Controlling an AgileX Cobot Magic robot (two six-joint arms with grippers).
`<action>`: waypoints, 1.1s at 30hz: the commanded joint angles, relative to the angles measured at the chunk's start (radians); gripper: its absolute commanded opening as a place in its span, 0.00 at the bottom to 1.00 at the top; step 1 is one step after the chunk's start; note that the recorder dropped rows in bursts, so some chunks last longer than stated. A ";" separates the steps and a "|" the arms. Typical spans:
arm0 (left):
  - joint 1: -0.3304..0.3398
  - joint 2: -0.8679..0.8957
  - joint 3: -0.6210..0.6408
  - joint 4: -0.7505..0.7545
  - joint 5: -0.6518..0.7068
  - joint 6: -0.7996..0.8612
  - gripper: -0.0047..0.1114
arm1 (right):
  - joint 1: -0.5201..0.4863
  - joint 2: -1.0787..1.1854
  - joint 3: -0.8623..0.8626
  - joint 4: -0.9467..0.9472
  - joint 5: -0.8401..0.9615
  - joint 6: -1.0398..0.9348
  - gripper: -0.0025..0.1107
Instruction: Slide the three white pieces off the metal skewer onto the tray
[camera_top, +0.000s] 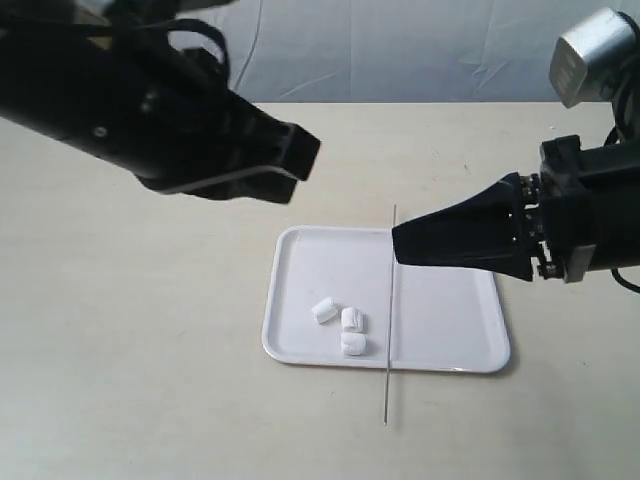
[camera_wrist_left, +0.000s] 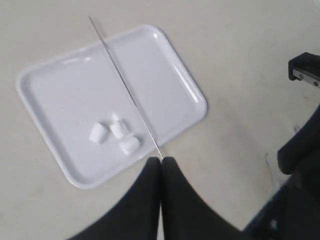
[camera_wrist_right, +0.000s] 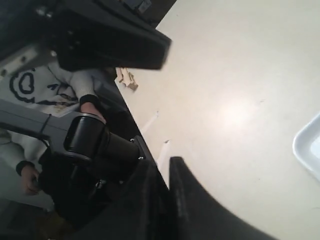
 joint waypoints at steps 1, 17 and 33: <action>-0.071 -0.147 0.062 0.287 -0.074 -0.189 0.04 | -0.004 -0.043 0.015 0.004 0.127 -0.117 0.02; -0.077 -0.744 0.556 1.140 -0.327 -0.666 0.04 | -0.004 -0.633 0.110 0.004 0.850 -0.232 0.02; -0.066 -0.953 0.784 1.048 -0.362 -0.570 0.04 | -0.004 -0.877 0.273 0.004 1.011 -0.200 0.02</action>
